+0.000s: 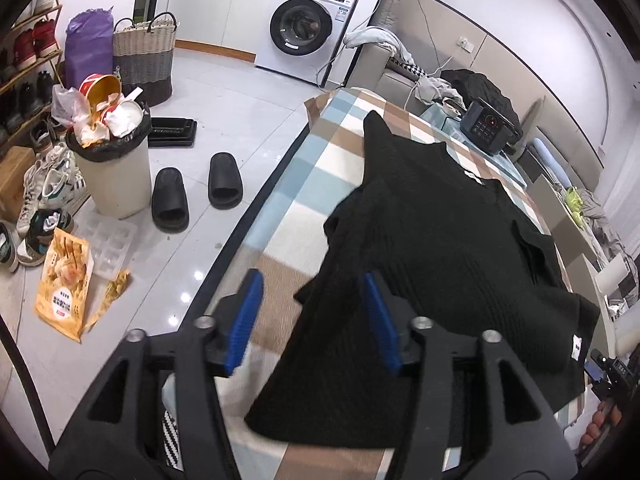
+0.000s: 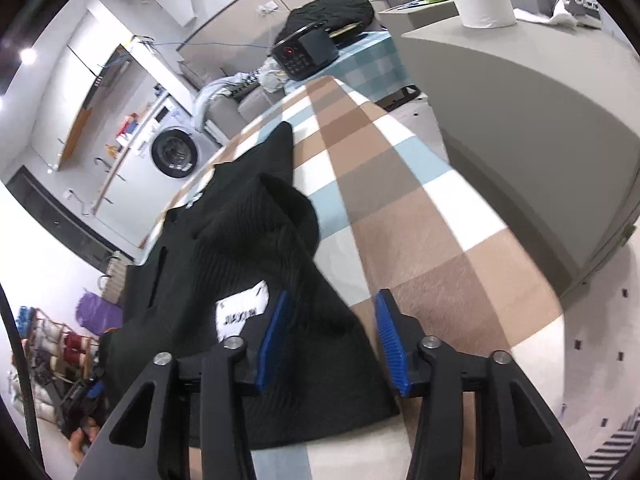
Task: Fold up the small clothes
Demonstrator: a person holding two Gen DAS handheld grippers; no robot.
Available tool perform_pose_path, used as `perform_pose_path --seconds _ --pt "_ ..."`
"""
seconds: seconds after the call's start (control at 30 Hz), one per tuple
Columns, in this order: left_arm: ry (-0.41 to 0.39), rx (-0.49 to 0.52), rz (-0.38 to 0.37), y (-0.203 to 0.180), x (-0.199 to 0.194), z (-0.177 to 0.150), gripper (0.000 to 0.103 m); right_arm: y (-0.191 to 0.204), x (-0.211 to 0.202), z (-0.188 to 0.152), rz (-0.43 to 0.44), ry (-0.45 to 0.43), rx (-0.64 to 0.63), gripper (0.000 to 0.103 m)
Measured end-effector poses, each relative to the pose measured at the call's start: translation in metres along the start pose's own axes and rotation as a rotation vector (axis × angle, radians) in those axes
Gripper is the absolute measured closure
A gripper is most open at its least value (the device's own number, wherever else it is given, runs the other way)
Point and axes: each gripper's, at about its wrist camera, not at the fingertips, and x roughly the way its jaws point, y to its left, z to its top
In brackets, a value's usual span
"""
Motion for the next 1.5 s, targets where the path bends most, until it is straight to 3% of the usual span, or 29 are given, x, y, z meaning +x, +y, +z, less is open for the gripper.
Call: perform_pose_path --seconds 0.3,0.33,0.37,0.4,0.43,0.47,0.67,0.97,1.2,1.4,1.5 --pt "0.04 0.089 0.023 -0.023 0.002 -0.024 0.052 0.02 0.018 -0.008 -0.03 0.011 -0.123 0.049" --pt "0.035 0.099 0.016 -0.027 0.002 -0.026 0.059 0.023 0.019 -0.009 -0.032 0.01 -0.149 0.051" --pt "0.026 0.106 0.008 -0.03 0.003 -0.025 0.069 0.025 0.02 -0.011 -0.028 0.015 -0.169 0.063" --pt "0.015 0.112 0.004 -0.033 0.003 -0.025 0.093 0.028 0.021 -0.012 -0.018 0.02 -0.19 0.079" --pt "0.011 0.112 0.0 -0.034 0.002 -0.025 0.099 0.028 0.021 -0.013 -0.012 0.014 -0.2 0.087" --pt "0.0 0.103 -0.012 -0.034 0.0 -0.024 0.099 0.028 0.019 -0.013 0.0 0.004 -0.205 0.097" --pt "-0.083 0.048 -0.065 -0.032 -0.022 -0.006 0.1 0.03 -0.018 -0.004 0.145 -0.145 -0.179 0.099" --pt "-0.118 0.016 -0.117 -0.029 -0.034 0.024 0.1 0.036 -0.038 0.015 0.281 -0.197 -0.093 0.099" --pt "-0.17 0.044 -0.151 -0.054 -0.016 0.075 0.1 0.068 -0.021 0.06 0.249 -0.253 -0.099 0.099" --pt "-0.167 0.041 -0.143 -0.077 0.038 0.141 0.1 0.084 0.028 0.122 0.158 -0.287 0.014 0.099" --pt "-0.115 -0.005 -0.128 -0.079 0.079 0.168 0.1 0.088 0.063 0.146 0.096 -0.271 0.068 0.099"
